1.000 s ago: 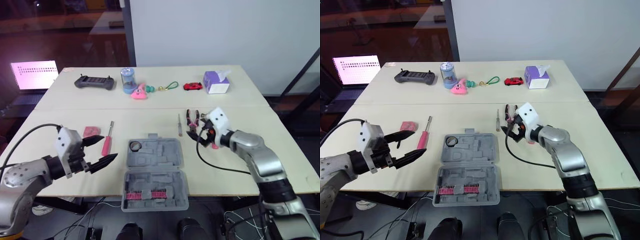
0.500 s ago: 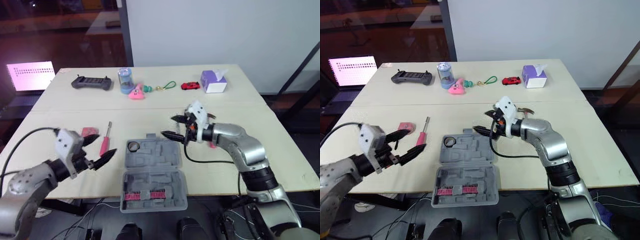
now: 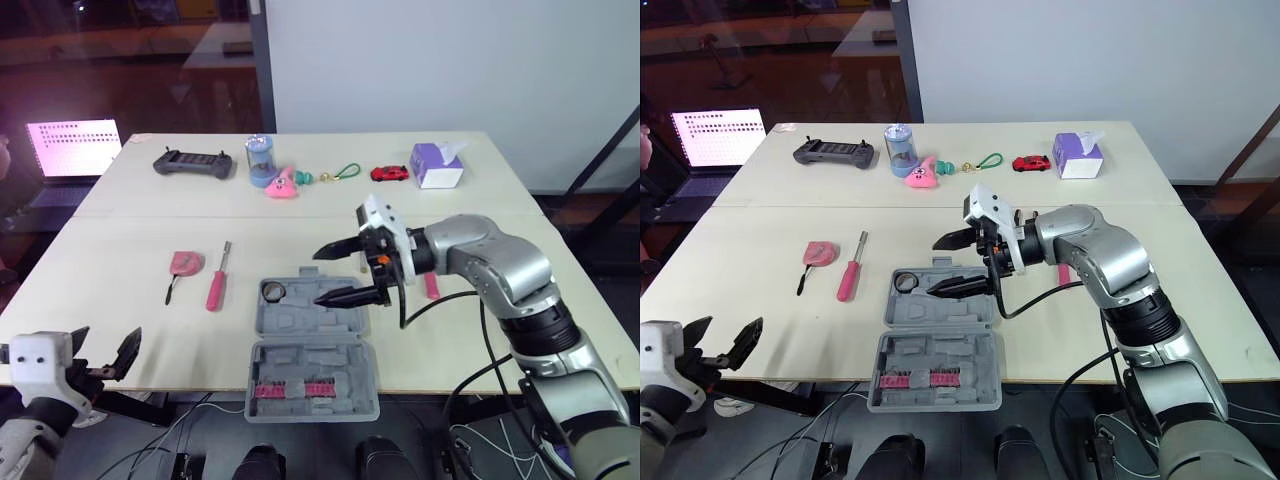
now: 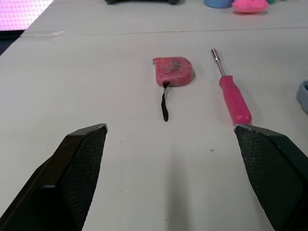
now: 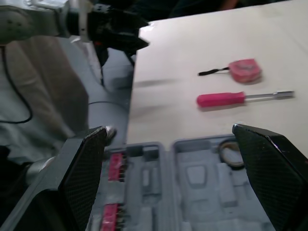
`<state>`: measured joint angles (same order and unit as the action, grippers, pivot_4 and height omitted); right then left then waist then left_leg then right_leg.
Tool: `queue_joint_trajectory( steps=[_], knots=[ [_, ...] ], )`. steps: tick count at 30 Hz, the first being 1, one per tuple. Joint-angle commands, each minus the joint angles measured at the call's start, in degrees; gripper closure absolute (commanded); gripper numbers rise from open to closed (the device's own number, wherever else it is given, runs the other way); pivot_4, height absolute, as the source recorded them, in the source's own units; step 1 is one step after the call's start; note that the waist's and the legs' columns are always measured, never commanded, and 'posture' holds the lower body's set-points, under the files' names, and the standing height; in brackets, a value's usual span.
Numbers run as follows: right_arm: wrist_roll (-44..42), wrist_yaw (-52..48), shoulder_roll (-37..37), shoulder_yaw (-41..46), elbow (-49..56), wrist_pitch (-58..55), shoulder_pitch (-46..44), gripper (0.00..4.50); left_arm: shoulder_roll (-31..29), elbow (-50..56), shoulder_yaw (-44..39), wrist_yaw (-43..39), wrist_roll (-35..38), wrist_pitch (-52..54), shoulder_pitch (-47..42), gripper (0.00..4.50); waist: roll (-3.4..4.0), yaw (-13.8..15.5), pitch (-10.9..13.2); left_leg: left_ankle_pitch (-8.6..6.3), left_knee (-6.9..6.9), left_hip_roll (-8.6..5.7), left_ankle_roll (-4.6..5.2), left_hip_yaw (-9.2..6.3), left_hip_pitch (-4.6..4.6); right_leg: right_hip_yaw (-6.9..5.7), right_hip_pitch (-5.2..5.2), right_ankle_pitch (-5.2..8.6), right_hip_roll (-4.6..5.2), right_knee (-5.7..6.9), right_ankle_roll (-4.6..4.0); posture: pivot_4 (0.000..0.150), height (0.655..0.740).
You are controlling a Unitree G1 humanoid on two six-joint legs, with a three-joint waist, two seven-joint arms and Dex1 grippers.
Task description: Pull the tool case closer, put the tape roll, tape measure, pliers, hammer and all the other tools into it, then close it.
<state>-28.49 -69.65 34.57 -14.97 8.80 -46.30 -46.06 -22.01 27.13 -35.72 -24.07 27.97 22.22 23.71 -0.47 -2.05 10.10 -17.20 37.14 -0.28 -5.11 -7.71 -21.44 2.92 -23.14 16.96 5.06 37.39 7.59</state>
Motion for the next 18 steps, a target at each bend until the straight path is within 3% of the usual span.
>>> queue_joint_trajectory(
  steps=[1, 8, 18],
  knots=[
    [-0.83, 0.26, 1.10, 1.59, 1.75, -0.99, -2.05, 0.00, -1.10, -2.79, 1.29, 1.61, -1.56, -0.51, -3.10, 0.06, 0.01, 0.02, 0.00, 0.00, 0.00, 0.00, 0.00, 0.00, 0.00, 0.00, 0.00, 0.00, 0.00, 0.00, 0.00, 0.150, 0.7400],
    [-2.28, 1.40, 3.39, 2.98, 6.18, -3.23, -0.50, 0.00, -5.46, -16.16, 5.48, -0.69, -3.79, -0.91, -12.76, 0.06, 0.00, -0.29, 0.00, 0.00, -0.02, 0.00, 0.00, -0.01, -0.01, -0.01, -0.05, -0.01, -0.02, 0.01, -0.01, 0.150, 0.7400],
    [-3.45, 7.16, 4.71, 5.26, 10.81, -6.65, 1.70, 0.00, -9.63, -44.23, 13.14, -3.88, -9.80, -7.91, -33.81, 0.06, -0.02, -0.36, -0.01, 0.01, -0.01, -0.01, -0.02, -0.03, -0.02, -0.04, -0.07, -0.01, -0.01, 0.03, 0.00, 0.150, 0.7400]
  ],
)
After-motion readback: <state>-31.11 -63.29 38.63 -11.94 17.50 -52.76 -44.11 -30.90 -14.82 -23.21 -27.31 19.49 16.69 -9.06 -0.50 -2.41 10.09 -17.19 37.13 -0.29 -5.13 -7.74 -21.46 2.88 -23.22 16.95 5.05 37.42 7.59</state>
